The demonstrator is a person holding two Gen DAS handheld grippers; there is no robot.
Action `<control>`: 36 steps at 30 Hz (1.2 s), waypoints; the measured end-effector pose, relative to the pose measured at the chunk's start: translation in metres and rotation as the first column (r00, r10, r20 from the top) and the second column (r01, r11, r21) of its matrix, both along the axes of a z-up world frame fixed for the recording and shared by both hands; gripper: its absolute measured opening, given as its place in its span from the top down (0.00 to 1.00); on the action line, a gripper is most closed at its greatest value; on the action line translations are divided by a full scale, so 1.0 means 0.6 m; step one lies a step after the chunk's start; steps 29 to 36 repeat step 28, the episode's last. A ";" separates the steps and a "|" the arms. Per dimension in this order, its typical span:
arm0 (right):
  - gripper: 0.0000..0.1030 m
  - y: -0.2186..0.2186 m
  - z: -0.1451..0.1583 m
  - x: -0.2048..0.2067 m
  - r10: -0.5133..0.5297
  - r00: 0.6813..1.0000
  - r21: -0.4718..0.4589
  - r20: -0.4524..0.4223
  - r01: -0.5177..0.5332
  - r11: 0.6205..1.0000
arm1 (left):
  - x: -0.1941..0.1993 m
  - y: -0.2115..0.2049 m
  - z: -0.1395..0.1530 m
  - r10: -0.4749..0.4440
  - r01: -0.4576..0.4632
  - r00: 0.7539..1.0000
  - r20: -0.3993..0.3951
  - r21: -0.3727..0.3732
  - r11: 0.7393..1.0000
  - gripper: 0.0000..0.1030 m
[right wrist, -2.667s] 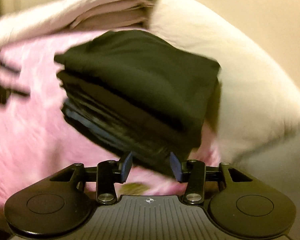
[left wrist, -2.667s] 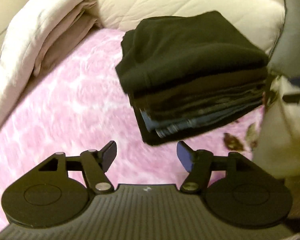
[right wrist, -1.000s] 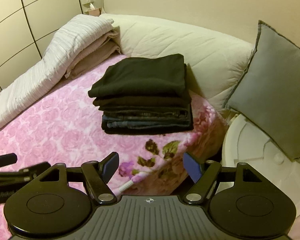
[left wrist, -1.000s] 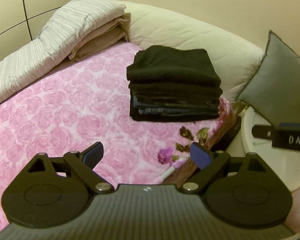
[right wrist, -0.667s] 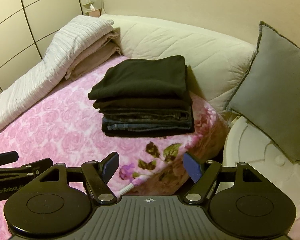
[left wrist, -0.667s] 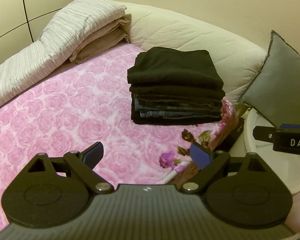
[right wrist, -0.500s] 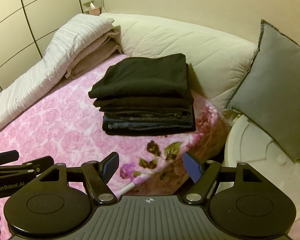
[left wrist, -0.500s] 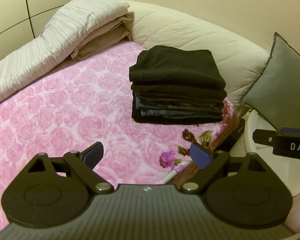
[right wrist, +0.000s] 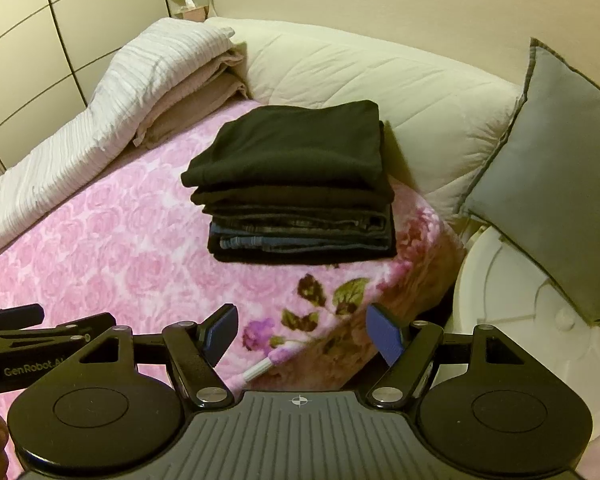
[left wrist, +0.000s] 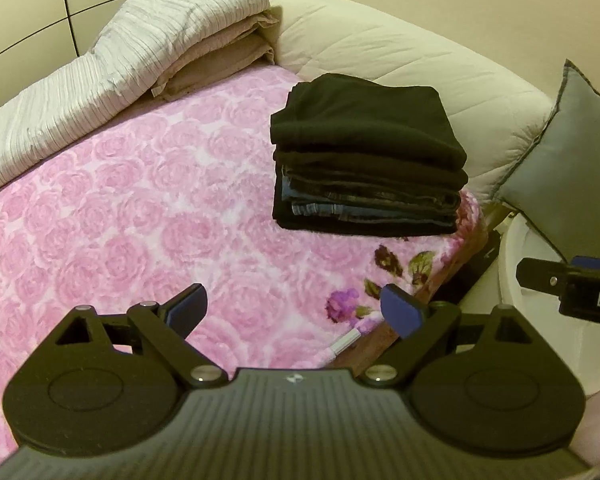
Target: Fold clothes
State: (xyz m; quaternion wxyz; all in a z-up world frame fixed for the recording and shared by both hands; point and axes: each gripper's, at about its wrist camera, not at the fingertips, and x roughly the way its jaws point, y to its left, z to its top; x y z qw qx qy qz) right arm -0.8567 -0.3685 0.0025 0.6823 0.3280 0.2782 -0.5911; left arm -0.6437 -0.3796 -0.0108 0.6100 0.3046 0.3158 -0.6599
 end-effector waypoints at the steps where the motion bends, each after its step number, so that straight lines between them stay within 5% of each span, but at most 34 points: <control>1: 0.28 0.000 0.000 0.001 0.001 1.000 0.000 -0.001 -0.001 1.000 | 0.000 -0.001 0.000 0.000 0.000 1.000 0.001 0.000 1.000 0.11; 36: 0.28 -0.016 -0.006 0.005 0.011 1.000 0.014 -0.008 -0.011 1.000 | -0.014 -0.019 -0.001 -0.023 0.024 1.000 0.015 -0.014 1.000 0.11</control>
